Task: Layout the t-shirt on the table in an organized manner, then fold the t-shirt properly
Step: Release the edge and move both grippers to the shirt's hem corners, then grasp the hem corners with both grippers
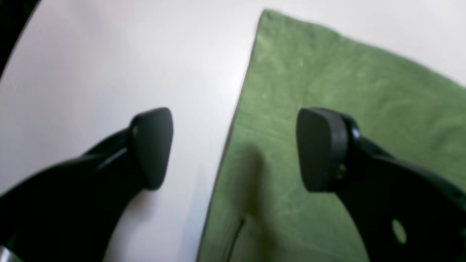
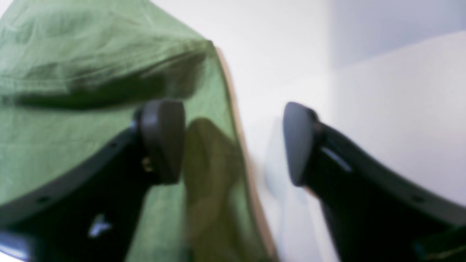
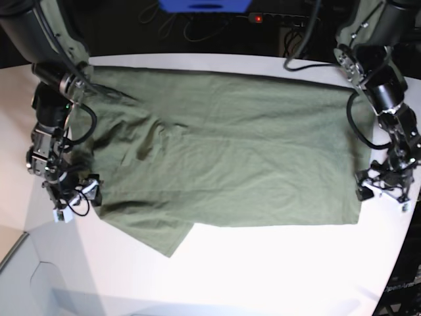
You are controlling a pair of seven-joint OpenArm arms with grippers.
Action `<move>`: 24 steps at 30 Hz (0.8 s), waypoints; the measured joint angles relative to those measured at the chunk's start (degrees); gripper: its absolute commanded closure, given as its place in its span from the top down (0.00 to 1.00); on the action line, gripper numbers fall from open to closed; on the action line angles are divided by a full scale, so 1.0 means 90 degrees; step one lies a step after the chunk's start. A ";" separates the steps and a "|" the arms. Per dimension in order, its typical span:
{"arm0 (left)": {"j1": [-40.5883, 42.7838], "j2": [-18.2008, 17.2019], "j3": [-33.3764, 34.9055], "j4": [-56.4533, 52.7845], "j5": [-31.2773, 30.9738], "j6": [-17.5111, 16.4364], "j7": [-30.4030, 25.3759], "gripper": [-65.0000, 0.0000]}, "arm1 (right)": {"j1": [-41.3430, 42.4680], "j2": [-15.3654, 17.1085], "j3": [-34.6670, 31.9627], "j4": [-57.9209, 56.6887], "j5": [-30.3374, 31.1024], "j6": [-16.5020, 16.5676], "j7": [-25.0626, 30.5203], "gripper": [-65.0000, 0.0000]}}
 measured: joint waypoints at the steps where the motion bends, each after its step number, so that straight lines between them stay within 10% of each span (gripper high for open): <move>1: -0.0068 0.0005 0.0206 -0.0175 0.0002 -0.0005 -0.0165 0.79 | -0.0015 -0.0019 -0.0002 0.0000 0.0002 -0.0002 0.0027 0.41; 10: -0.1372 -0.0539 0.0629 -0.3310 0.0304 -0.0024 -0.1979 0.79 | -0.0036 -0.0107 -0.0015 0.0010 0.0044 -0.0022 0.0029 0.07; 24: -0.1277 -0.0656 0.0641 -0.3789 0.0284 0.0719 -0.2909 0.79 | -0.0104 -0.0100 -0.0027 0.0012 0.0090 -0.0019 0.0095 0.01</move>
